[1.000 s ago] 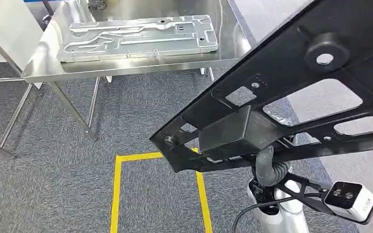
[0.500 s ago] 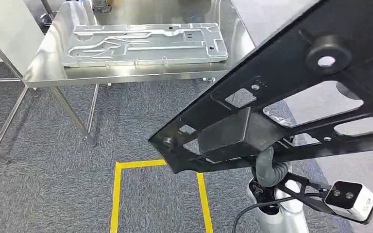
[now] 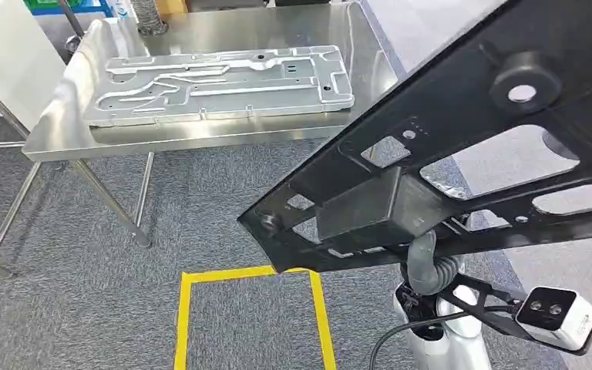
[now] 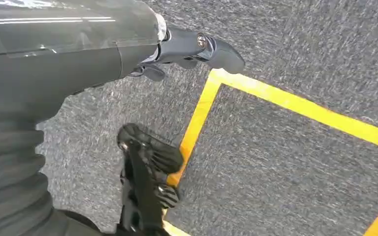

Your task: Take the parts from the cabinet and place them on the table.

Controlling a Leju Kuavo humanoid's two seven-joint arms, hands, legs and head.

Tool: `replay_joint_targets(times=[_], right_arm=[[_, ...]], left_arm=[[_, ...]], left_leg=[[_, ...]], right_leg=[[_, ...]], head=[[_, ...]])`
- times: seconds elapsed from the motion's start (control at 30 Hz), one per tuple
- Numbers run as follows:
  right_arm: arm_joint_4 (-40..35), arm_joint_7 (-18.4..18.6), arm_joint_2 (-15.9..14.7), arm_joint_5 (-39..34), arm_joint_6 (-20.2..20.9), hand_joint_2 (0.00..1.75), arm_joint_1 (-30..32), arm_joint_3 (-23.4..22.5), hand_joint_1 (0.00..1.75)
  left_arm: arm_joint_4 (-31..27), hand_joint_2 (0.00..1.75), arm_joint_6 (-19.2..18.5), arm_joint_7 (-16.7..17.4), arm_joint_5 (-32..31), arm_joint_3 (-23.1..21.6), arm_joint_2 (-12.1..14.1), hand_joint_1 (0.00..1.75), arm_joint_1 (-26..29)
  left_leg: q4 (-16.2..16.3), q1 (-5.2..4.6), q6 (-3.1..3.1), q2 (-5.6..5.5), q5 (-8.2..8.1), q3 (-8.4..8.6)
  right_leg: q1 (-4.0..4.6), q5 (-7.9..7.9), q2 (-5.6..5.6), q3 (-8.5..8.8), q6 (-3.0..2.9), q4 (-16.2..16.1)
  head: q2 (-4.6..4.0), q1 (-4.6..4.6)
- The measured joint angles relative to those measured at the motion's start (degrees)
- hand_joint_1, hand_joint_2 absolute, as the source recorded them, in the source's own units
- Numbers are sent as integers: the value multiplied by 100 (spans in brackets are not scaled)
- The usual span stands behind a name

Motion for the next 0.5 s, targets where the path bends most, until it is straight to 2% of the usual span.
replay_joint_targets(times=[0.03,0.07,0.1,0.13,0.17,0.2,0.23,0.27,0.3,0.33,0.37,0.43,0.47,0.5], right_arm=[[0,0,0,0,6,175,6,0,175],[0,0,0,-2,7,175,6,0,175],[0,0,0,-2,9,175,5,0,175],[0,0,0,-4,13,175,3,0,175],[0,2,0,-9,26,175,6,-2,175],[-2,2,2,-20,31,175,6,-2,175],[-4,4,7,-28,61,175,7,-2,175],[-2,0,11,-44,92,175,9,-4,175],[-4,2,11,-48,122,175,4,-7,175],[-9,4,13,-48,129,175,2,-7,175],[-13,-2,15,-61,155,175,-16,-13,175],[-9,-2,15,-81,192,175,-2,-35,175],[-7,0,15,-98,221,175,5,-46,175],[-2,0,15,-112,227,175,5,-59,175]], left_arm=[[2,175,0,0,-2,0,0,0,6],[0,175,0,0,-2,0,0,0,5],[0,175,2,-2,-2,0,11,0,6],[0,175,2,-2,0,0,13,0,19],[0,175,7,2,4,0,13,0,9],[0,175,11,7,7,0,15,0,2],[0,175,18,9,17,2,20,0,17],[0,175,20,15,20,2,26,0,24],[0,175,24,18,24,2,26,0,18],[0,175,24,20,37,2,26,0,13],[0,175,26,22,54,2,33,0,0],[0,175,33,26,57,4,35,0,-5],[0,175,35,26,59,4,35,0,3],[0,175,35,26,63,7,35,0,11]], left_leg=[[-248,2,7,0,218,30],[-670,3,22,1,526,156],[-1274,4,43,3,934,354],[-1574,-2,79,7,1147,439],[-1588,-57,109,22,884,381],[-1562,-65,186,30,871,431],[-1610,-60,225,23,983,426],[-1609,-58,270,18,969,458],[-1630,-33,312,-3,969,575],[-1663,-34,345,4,947,633],[-1671,-31,375,5,923,671],[-1672,-32,389,-1,837,733],[-1671,-32,387,-3,783,780],[-1671,-32,380,-10,730,847]], right_leg=[[0,-42,6,54,9,0],[-2,-88,6,120,23,1],[-3,-150,3,211,44,1],[-5,-196,0,240,69,-6],[13,-217,18,264,107,0],[12,-252,20,261,152,-16],[10,-258,18,315,186,32],[18,-240,18,330,223,62],[15,-282,13,333,261,102],[-7,-287,-5,268,292,294],[-8,-327,-7,30,315,657],[-16,-606,-7,-580,340,1485],[-17,-775,-8,-855,347,1770],[-15,-817,-8,-1018,350,1829]], head=[[0,0],[0,2],[0,2],[0,2],[0,0],[0,2],[0,2],[0,2],[0,0],[0,7],[0,2],[0,2],[0,2],[0,2]])
